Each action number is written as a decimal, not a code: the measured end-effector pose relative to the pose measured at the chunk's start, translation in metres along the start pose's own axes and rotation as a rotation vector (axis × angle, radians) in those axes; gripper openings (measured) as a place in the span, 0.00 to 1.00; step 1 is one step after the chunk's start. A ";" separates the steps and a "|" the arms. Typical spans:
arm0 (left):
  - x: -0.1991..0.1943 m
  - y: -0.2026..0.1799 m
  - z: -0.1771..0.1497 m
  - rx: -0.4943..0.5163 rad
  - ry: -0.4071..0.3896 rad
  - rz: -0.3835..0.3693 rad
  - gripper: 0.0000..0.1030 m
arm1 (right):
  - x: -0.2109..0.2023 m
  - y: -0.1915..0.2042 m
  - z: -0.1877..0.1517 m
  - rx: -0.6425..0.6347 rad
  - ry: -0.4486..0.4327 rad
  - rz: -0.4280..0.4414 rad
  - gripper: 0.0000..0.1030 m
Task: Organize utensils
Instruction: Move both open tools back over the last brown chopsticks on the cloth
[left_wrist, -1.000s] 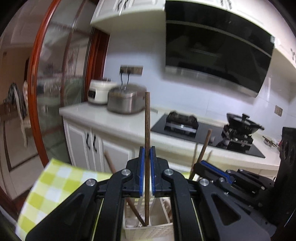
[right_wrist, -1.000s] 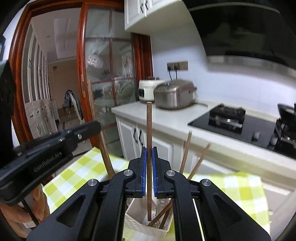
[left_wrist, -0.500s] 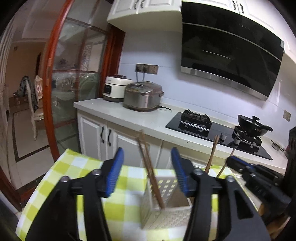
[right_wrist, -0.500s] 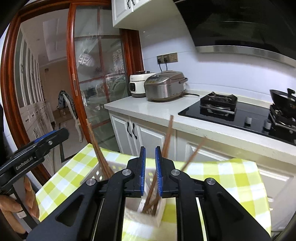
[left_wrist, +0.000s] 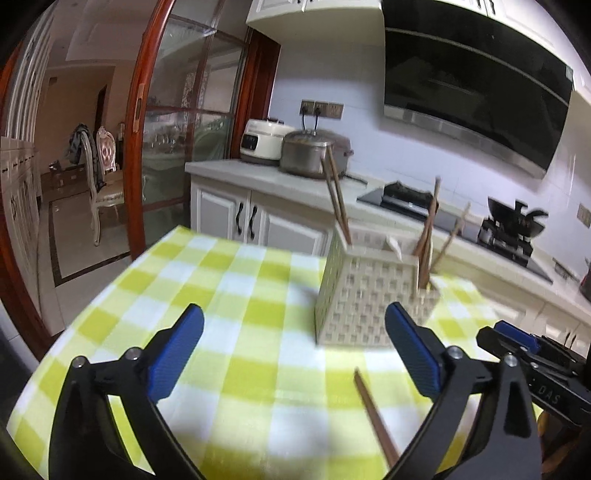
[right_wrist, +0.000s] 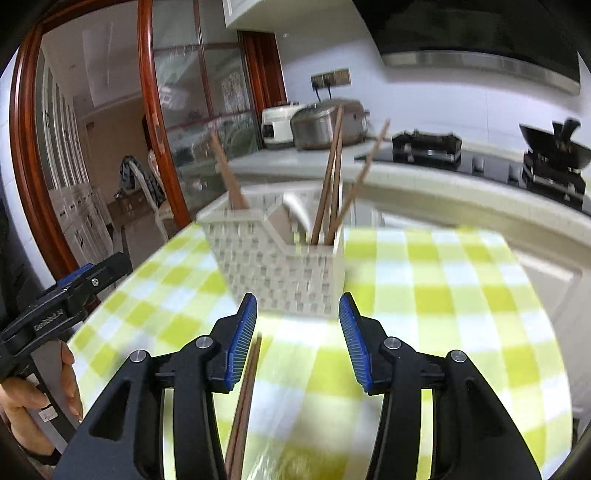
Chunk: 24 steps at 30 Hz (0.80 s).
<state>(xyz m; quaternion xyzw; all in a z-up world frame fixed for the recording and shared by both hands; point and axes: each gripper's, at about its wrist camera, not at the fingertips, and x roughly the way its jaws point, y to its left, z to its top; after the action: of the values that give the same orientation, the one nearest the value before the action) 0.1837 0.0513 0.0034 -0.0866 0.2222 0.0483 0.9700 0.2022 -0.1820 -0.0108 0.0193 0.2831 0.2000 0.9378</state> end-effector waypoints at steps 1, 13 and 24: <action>-0.001 0.000 -0.005 0.004 0.011 -0.002 0.94 | 0.001 0.000 -0.009 0.003 0.018 0.000 0.44; -0.005 0.008 -0.067 0.036 0.116 0.037 0.94 | 0.037 0.019 -0.056 -0.030 0.208 0.053 0.20; 0.005 0.027 -0.071 -0.014 0.145 0.037 0.94 | 0.070 0.041 -0.059 -0.092 0.310 0.046 0.18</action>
<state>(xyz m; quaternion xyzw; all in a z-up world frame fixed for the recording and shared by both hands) 0.1551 0.0651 -0.0654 -0.0927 0.2931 0.0613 0.9496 0.2081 -0.1216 -0.0906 -0.0482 0.4146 0.2350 0.8778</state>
